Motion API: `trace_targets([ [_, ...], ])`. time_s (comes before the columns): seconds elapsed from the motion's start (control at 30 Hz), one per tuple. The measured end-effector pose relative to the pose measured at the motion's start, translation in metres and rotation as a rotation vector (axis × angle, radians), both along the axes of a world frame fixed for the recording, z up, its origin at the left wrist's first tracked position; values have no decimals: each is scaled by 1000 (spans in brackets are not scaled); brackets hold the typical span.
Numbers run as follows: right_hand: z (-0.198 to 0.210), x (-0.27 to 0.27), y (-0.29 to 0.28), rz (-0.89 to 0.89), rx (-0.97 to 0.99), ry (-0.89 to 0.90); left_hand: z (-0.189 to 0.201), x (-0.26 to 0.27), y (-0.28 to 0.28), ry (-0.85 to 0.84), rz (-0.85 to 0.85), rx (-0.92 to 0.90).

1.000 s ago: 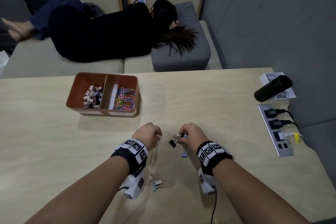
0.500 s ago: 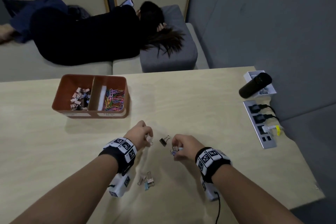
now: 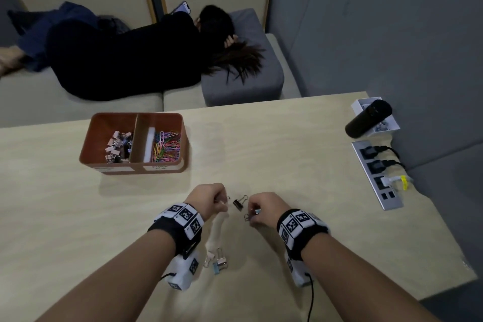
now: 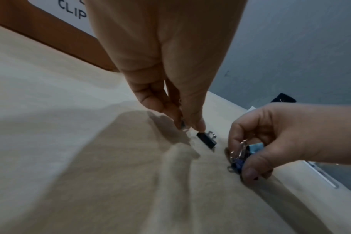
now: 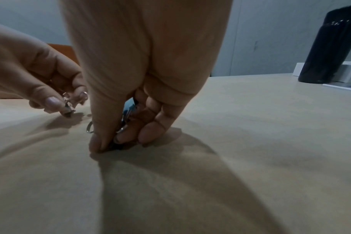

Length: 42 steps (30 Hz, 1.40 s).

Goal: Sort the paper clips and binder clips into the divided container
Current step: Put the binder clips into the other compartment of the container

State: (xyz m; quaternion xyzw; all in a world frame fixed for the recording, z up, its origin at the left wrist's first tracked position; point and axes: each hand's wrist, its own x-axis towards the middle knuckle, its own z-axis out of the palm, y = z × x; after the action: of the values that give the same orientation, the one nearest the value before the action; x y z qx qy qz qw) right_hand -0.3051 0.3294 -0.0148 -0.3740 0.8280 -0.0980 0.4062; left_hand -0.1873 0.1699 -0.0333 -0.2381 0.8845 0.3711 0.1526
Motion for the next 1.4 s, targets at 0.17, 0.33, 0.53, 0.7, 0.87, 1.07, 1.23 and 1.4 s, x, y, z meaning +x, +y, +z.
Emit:
trace_targets([
  [0.17, 2, -4, 3, -48, 32, -10, 5, -19, 18, -25, -6, 17],
  [0.33, 6, -10, 8, -47, 92, -4, 1, -37, 33, -132, -1, -41],
  [0.53, 7, -13, 9, -45, 113, -39, -2, -42, 33, -157, -6, -105],
  [0.7, 3, -13, 15, -105, 43, -51, -7, -35, 27, -108, -6, -90],
  [0.87, 2, -14, 16, -125, 9, -56, -9, -23, 21, -69, 6, -88],
  [1.07, 1, -8, 12, -90, 25, -26, -5, -6, 17, -44, 6, -131],
  [1.23, -3, 5, 5, -86, 19, -14, 0, 18, 12, 12, 63, -167],
  [1.4, -5, 24, -8, -56, 18, -19, 4, 43, 0, 7, 152, -54],
])
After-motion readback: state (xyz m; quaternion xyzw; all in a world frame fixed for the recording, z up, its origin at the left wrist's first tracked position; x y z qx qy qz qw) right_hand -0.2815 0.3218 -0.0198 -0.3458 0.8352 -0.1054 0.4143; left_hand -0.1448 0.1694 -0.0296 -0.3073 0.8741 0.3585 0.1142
